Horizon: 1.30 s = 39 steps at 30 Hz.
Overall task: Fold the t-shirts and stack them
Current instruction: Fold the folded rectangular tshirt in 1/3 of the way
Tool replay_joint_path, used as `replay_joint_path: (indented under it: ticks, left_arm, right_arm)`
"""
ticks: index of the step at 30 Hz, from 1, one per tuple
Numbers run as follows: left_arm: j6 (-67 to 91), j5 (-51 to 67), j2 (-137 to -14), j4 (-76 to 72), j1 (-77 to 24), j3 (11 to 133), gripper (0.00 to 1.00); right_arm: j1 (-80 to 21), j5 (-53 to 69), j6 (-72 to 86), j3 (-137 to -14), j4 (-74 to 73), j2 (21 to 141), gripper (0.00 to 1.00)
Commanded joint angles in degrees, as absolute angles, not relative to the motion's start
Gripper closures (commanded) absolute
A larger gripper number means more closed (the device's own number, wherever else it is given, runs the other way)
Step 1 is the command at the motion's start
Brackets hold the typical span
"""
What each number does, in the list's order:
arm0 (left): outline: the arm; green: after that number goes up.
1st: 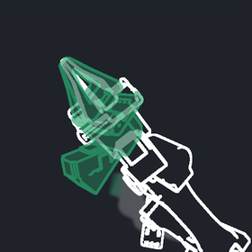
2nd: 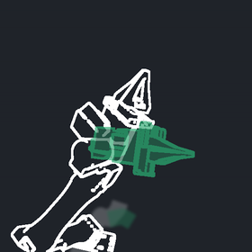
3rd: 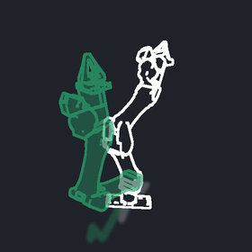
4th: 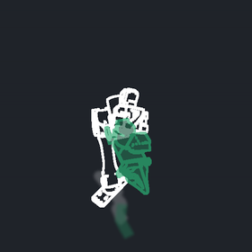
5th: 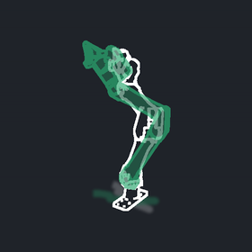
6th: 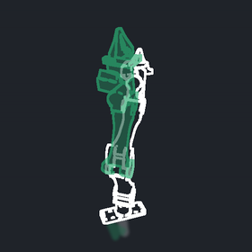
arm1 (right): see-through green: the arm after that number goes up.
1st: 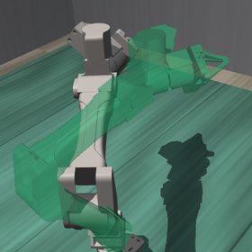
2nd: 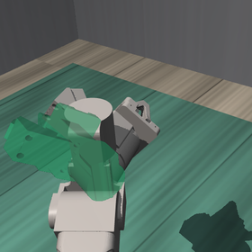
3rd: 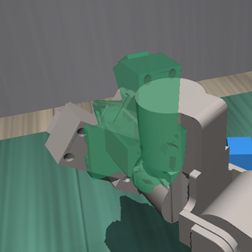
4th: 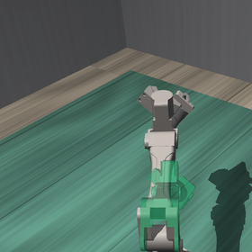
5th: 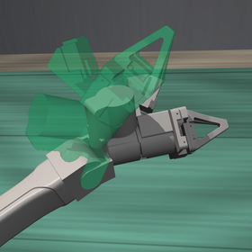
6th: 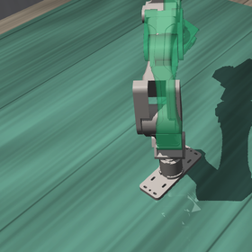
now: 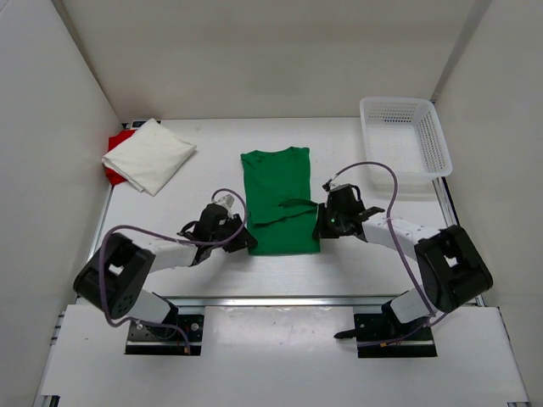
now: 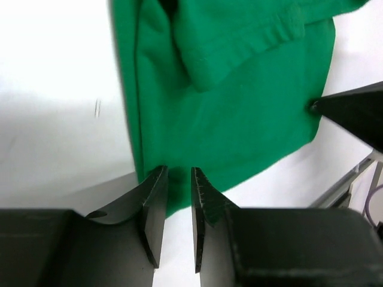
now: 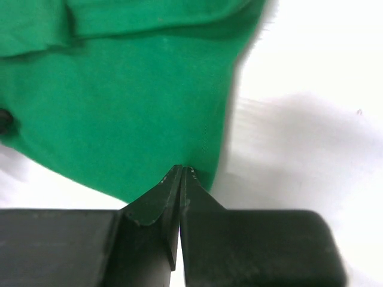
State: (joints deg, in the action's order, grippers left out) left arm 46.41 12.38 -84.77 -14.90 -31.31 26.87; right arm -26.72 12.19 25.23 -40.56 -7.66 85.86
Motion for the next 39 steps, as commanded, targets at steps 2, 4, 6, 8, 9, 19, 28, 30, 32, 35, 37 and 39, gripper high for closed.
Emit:
replay_joint_path:
  ticks: [2, 4, 6, 8, 9, 19, 28, 30, 32, 35, 37, 39]
  left_arm:
    - [44.92, 9.32, -77.17, -7.58, -31.9, 28.81, 0.66]
    - [44.56, 8.0, -74.81, -5.63, -32.95, 30.4, 0.64]
    - [45.0, 6.6, -74.01, -5.62, -34.88, 30.85, 0.64]
    - [46.75, 7.37, -74.61, -7.64, -35.42, 29.28, 0.64]
    - [47.19, 7.82, -75.32, -9.13, -35.68, 28.48, 0.64]
    - [47.29, 8.61, -81.74, -14.06, -33.93, 22.95, 0.65]
    - [45.35, 7.3, -80.07, -11.25, -33.75, 21.27, 0.65]
    - [45.0, 7.03, -79.63, -10.55, -33.58, 21.01, 0.65]
    - [44.83, 7.03, -78.49, -9.15, -33.75, 21.45, 0.66]
    - [44.21, 7.38, -76.74, -7.22, -33.05, 22.32, 0.64]
    - [43.34, 7.38, -74.8, -5.29, -32.17, 22.59, 0.64]
    - [42.81, 6.86, -71.82, -4.22, -31.65, 23.11, 0.63]
  right_arm:
    - [-29.61, 9.59, 24.43, -44.72, -10.64, 81.04, 1.0]
    - [-31.02, 10.11, 24.35, -46.05, -9.06, 81.82, 1.0]
    - [-33.21, 10.98, 24.78, -47.37, -6.69, 83.93, 1.0]
    - [-35.06, 12.48, 24.35, -49.13, -4.5, 88.13, 1.0]
    - [-35.76, 12.57, 24.61, -50.96, -4.05, 89.37, 1.0]
    - [-35.42, 14.41, 23.82, -58.97, -0.8, 104.05, 1.0]
    - [-31.82, 13.01, 24.26, -68.71, 2.37, 110.74, 1.0]
    - [-30.59, 11.96, 24.52, -73.0, 2.29, 112.84, 1.0]
    - [-29.54, 13.27, 24.35, -80.47, 0.1, 115.13, 1.0]
    - [-29.18, 13.8, 23.47, -85.95, -3.86, 115.32, 1.0]
    - [-29.18, 13.36, 23.2, -83.0, -4.84, 112.51, 1.0]
    - [-29.44, 13.97, 24.25, -73.53, -2.57, 106.12, 1.0]
